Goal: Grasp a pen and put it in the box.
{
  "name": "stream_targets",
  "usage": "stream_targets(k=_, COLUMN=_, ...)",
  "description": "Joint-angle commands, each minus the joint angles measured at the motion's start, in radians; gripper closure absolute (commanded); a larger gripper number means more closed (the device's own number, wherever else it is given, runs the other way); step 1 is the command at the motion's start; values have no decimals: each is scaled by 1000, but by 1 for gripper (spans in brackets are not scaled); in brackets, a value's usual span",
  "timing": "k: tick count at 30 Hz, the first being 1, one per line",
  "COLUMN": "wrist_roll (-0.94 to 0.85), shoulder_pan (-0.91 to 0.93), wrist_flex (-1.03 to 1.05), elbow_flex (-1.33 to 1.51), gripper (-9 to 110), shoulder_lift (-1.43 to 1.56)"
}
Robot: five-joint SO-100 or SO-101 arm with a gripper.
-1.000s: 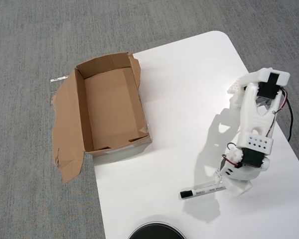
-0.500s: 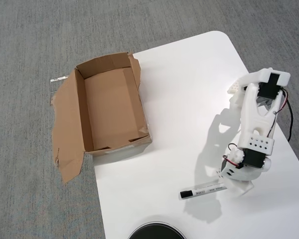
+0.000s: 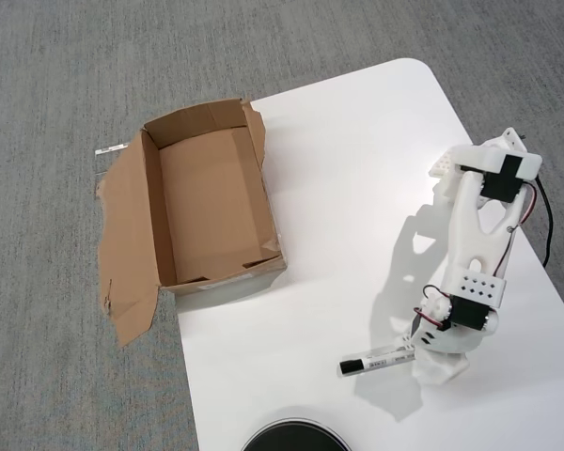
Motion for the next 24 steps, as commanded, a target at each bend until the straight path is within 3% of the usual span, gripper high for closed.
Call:
stream_targets(k=1, wrist_roll=5, shoulder_pan=8, wrist_flex=-64, elbow_flex=-28, gripper=78, shoulder_lift=-25)
stream_targets(k=24, wrist_roll=5, shoulder_pan=-4, wrist_flex=-89, elbow_flex=-12, gripper=78, shoulder_lift=-84)
